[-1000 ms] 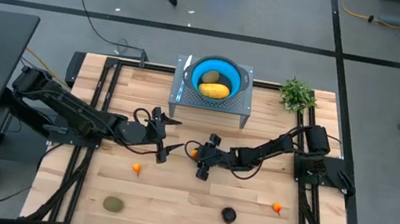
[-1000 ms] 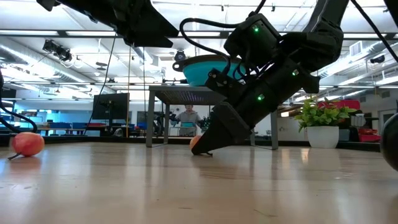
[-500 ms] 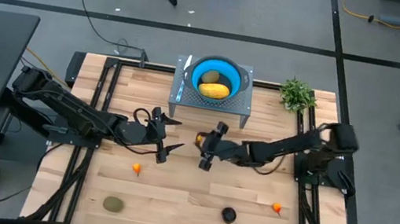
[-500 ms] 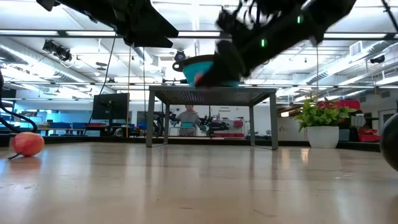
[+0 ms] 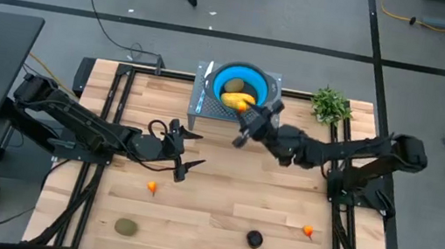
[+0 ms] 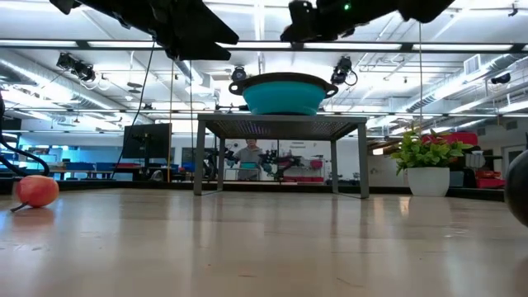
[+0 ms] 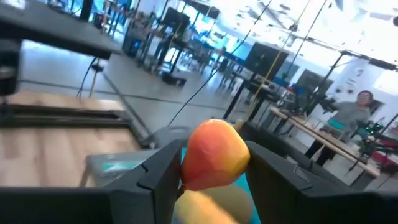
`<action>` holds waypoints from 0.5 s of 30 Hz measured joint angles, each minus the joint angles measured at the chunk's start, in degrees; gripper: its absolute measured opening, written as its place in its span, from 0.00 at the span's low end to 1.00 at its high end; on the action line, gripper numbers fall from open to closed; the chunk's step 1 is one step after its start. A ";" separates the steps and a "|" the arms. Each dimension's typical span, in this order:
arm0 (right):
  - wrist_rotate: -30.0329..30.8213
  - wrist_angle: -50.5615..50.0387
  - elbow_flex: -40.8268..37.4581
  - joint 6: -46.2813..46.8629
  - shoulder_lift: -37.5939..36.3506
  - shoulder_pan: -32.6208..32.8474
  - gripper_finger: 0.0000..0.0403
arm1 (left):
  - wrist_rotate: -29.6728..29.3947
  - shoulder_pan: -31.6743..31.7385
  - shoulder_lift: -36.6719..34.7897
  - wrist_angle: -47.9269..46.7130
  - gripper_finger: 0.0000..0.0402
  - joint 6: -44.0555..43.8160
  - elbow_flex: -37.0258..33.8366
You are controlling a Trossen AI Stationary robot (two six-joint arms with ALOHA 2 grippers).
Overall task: Pick & Place Fruit
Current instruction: Put the orange pear into the blue strainer bowl
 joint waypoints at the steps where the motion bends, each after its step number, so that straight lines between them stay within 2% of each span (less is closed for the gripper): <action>1: -0.73 0.20 0.00 -0.02 0.00 -1.32 0.44 | 0.00 0.00 0.00 -0.03 0.89 0.01 0.00; 8: -6.77 -1.38 0.00 2.93 0.02 -8.69 0.44 | 0.48 0.02 0.00 -0.07 0.89 0.01 0.00; 15: -10.09 -4.96 0.00 6.36 0.02 -11.80 0.45 | 0.46 0.02 0.02 -0.09 0.89 0.08 0.00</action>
